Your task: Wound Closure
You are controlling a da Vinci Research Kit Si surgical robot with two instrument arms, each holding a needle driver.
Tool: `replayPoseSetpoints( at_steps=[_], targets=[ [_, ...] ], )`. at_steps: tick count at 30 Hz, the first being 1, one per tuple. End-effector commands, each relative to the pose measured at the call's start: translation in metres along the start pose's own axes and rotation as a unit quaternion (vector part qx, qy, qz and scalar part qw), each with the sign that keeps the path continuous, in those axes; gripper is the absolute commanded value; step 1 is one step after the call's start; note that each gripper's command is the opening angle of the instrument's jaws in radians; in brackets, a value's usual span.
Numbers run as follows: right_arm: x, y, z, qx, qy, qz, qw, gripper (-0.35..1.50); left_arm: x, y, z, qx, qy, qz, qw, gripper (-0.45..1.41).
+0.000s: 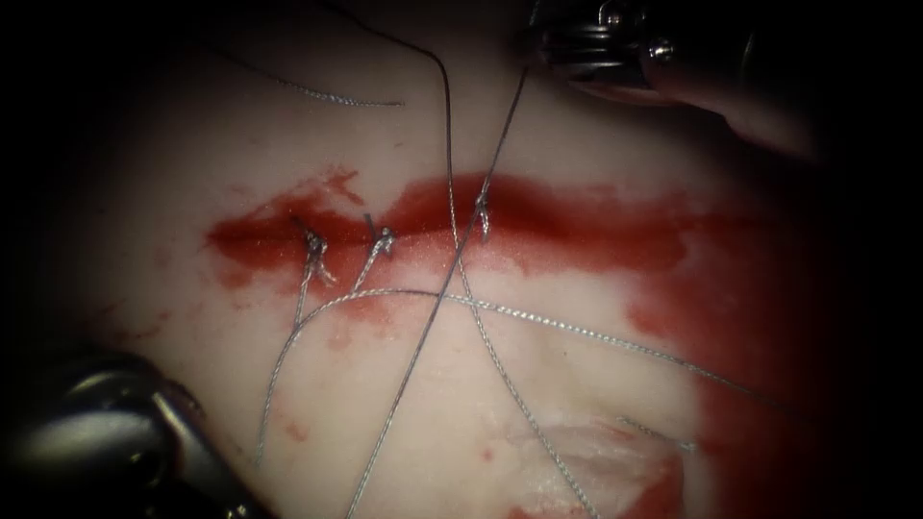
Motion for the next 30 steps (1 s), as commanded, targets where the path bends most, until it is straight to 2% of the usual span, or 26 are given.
replayPoseSetpoints(
  at_steps=[1,6,13,19,25,30],
  targets=[
    [-0.0013,0.0003,0.0009,0.005,-0.005,0.020,1.000,-0.01,-0.0008,-0.0007,-0.0006,0.000,-0.002,0.003,1.000,-0.45],
    [-0.0003,0.0005,0.0023,0.001,-0.007,0.102,0.995,-0.10,-0.0005,-0.0006,-0.0003,-0.002,-0.001,-0.007,1.000,-0.45],
    [0.0011,0.0001,0.0044,0.002,0.009,0.154,0.988,-0.21,0.0004,-0.0001,0.0016,-0.008,0.038,-0.018,0.999,-0.45],
    [0.0019,-0.0009,0.0057,0.004,0.003,0.182,0.983,-0.26,0.0006,0.0009,0.0035,-0.018,0.059,-0.031,0.998,-0.45],
    [0.0015,-0.0021,0.0058,0.010,-0.004,0.208,0.978,-0.35,0.0008,0.0009,0.0045,-0.023,0.075,-0.035,0.996,-0.45],
    [0.0013,-0.0025,0.0058,0.014,-0.006,0.220,0.975,-0.35,0.0010,0.0008,0.0051,-0.022,0.087,-0.032,0.995,-0.45]
  ],
)
